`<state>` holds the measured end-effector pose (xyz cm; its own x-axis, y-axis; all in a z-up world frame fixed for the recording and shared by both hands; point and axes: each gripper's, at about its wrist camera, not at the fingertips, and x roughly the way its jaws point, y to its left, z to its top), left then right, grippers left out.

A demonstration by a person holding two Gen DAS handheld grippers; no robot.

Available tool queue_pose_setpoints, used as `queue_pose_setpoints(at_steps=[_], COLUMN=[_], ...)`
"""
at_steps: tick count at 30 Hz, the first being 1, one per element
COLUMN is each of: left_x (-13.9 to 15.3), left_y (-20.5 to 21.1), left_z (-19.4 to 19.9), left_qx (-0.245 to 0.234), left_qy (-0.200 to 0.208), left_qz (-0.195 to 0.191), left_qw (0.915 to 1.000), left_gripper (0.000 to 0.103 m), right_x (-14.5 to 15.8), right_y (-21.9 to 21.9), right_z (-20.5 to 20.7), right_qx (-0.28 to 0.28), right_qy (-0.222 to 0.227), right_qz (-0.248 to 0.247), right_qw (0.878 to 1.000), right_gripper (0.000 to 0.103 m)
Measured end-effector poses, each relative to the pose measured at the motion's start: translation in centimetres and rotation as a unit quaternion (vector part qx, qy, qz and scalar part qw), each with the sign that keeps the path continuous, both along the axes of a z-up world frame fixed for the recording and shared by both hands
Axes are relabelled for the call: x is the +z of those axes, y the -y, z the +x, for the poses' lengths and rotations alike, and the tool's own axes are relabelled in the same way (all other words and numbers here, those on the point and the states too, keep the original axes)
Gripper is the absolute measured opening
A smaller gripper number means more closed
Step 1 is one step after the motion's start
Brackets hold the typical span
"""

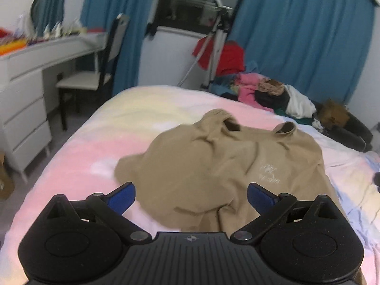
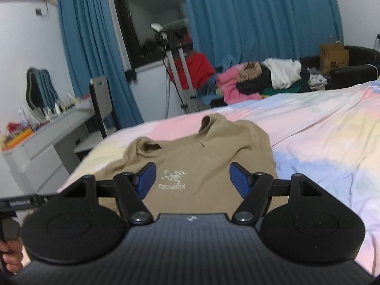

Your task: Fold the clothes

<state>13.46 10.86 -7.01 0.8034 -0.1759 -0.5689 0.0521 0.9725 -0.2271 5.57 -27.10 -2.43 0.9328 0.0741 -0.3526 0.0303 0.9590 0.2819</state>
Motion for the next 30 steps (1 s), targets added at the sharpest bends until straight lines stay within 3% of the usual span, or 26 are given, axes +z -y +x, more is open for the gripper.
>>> queue_pose_setpoints(at_steps=[4, 9, 13, 16, 18, 19, 20, 26, 30], left_x=[-1.0, -4.8, -7.3, -7.8, -7.9, -7.9, -8.0, -3.9, 1.3], left_y=[-2.1, -4.6, -5.4, -4.8, -4.4, -4.5, -4.6, -6.7, -7.3], left_z=[0.2, 2.9, 4.8, 5.9, 6.7, 7.1, 7.5, 10.0, 14.2], left_qx=[0.029, 0.096, 0.113, 0.099, 0.095, 0.097, 0.102, 0.137, 0.157], left_qy=[-0.024, -0.060, -0.066, -0.052, -0.044, -0.042, -0.040, -0.002, 0.017], left_qz=[-0.058, -0.150, -0.203, -0.191, -0.167, -0.159, -0.152, -0.151, -0.062], left_qw=[0.9976, 0.9822, 0.9705, 0.9752, 0.9805, 0.9816, 0.9823, 0.9790, 0.9854], left_gripper=[0.101, 0.096, 0.076, 0.060, 0.037, 0.017, 0.005, 0.001, 0.001], right_x=[-1.1, -2.8, -4.1, -5.0, -5.7, -6.0, -6.2, -6.5, -6.7], right_y=[0.3, 0.7, 1.0, 0.7, 0.8, 0.9, 0.9, 1.6, 2.2], right_z=[-1.3, -0.2, 1.1, 2.4, 3.3, 3.6, 4.0, 4.6, 5.1], right_qx=[-0.005, -0.010, -0.009, -0.012, -0.013, -0.013, -0.014, -0.034, -0.047], right_qy=[0.007, -0.028, -0.046, -0.057, -0.064, -0.068, -0.071, -0.069, -0.069], right_qz=[0.026, 0.044, 0.077, 0.070, 0.077, 0.082, 0.085, 0.084, 0.080], right_qw=[1.000, 0.999, 0.996, 0.996, 0.995, 0.994, 0.994, 0.994, 0.993], right_gripper=[0.070, 0.070, 0.070, 0.070, 0.070, 0.070, 0.070, 0.070, 0.070])
